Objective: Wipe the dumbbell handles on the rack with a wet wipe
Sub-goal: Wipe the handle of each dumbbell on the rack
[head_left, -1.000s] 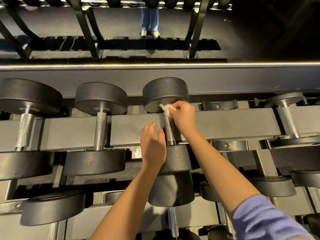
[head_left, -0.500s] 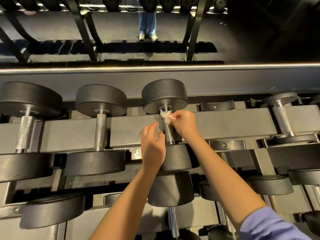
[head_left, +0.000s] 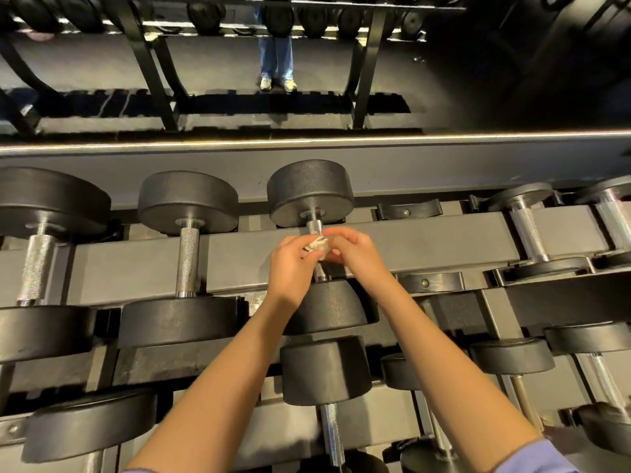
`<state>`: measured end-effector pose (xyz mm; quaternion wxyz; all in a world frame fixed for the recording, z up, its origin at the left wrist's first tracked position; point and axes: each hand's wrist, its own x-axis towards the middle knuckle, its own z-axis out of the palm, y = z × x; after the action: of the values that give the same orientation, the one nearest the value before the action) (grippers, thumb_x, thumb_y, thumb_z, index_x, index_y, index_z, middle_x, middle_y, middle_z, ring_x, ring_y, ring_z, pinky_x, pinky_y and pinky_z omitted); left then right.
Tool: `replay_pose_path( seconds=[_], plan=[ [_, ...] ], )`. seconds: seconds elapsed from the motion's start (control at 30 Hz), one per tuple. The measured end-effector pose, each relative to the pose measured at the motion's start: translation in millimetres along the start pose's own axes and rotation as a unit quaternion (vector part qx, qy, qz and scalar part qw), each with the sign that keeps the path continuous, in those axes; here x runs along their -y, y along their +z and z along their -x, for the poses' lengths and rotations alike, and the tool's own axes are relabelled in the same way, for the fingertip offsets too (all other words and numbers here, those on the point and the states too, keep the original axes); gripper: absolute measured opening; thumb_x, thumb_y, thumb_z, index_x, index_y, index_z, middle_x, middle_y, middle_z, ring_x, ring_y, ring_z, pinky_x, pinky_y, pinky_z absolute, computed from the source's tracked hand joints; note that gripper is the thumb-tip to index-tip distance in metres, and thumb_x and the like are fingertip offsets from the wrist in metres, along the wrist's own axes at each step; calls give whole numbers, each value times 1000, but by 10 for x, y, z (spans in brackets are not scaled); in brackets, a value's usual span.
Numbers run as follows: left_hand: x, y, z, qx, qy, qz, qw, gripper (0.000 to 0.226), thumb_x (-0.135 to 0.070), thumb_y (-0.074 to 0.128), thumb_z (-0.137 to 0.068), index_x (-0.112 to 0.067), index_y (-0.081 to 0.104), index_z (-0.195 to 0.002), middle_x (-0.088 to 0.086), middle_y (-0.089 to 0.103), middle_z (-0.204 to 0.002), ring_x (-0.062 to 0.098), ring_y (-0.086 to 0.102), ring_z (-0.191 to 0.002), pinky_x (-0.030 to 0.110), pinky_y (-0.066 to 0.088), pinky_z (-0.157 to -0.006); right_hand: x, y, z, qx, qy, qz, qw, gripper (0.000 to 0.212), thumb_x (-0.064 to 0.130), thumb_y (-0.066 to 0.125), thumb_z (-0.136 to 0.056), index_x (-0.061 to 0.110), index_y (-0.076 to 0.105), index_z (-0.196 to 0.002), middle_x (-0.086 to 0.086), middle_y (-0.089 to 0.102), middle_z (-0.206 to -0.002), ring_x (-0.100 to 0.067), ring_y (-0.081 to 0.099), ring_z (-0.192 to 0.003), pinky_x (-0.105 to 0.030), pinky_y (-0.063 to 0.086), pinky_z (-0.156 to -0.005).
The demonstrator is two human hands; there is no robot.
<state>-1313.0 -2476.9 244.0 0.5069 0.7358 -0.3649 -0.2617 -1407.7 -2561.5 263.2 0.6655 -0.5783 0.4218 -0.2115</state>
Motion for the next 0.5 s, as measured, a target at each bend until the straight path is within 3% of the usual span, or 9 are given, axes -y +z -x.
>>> replay_pose_path(
  seconds=[0.1,0.17,0.23,0.33,0.43,0.5],
  plan=[
    [68,3,-129,-38,-16,-20,999,22,-11,60,-90,-15,70,-109,4,65,-104,12,59,-93,29,48,-88,-79,44,95,-57,-35,13,998,17,10,50,-94,18,65,-96,-3,68,-93,-20,64,-91,-26,54,-81],
    [102,1,-261,-87,-40,-24,995,23,-10,59,-90,-12,70,-111,6,67,-105,15,60,-96,30,48,-89,-170,83,183,-123,-66,141,980,16,23,50,-96,20,65,-101,8,65,-87,-13,61,-86,-22,48,-71],
    [124,4,-416,-113,-49,-45,991,25,-10,60,-90,-10,69,-114,8,65,-107,15,59,-96,24,45,-84,-248,100,229,-153,-82,239,955,26,33,49,-97,19,65,-111,5,66,-91,-11,61,-85,-26,46,-69],
    [122,50,-578,-87,-44,-61,993,23,-13,60,-91,-10,70,-111,2,62,-103,12,56,-92,18,38,-78,-238,95,218,-165,-74,228,957,32,37,46,-98,17,63,-117,-1,68,-105,-12,61,-92,-28,49,-76],
    [156,91,-562,-52,-31,-35,998,12,-22,62,-91,-18,73,-92,0,63,-87,10,56,-78,17,39,-66,-232,103,200,-164,-70,251,951,33,39,44,-98,19,62,-118,1,67,-108,-8,58,-89,-26,46,-73],
    [240,95,-516,-32,-51,-19,998,16,-23,63,-90,-16,68,-76,1,60,-73,8,51,-64,23,40,-62,-234,107,200,-166,-61,259,950,34,40,43,-98,20,62,-117,2,67,-108,-9,57,-88,-26,45,-72]
  ],
)
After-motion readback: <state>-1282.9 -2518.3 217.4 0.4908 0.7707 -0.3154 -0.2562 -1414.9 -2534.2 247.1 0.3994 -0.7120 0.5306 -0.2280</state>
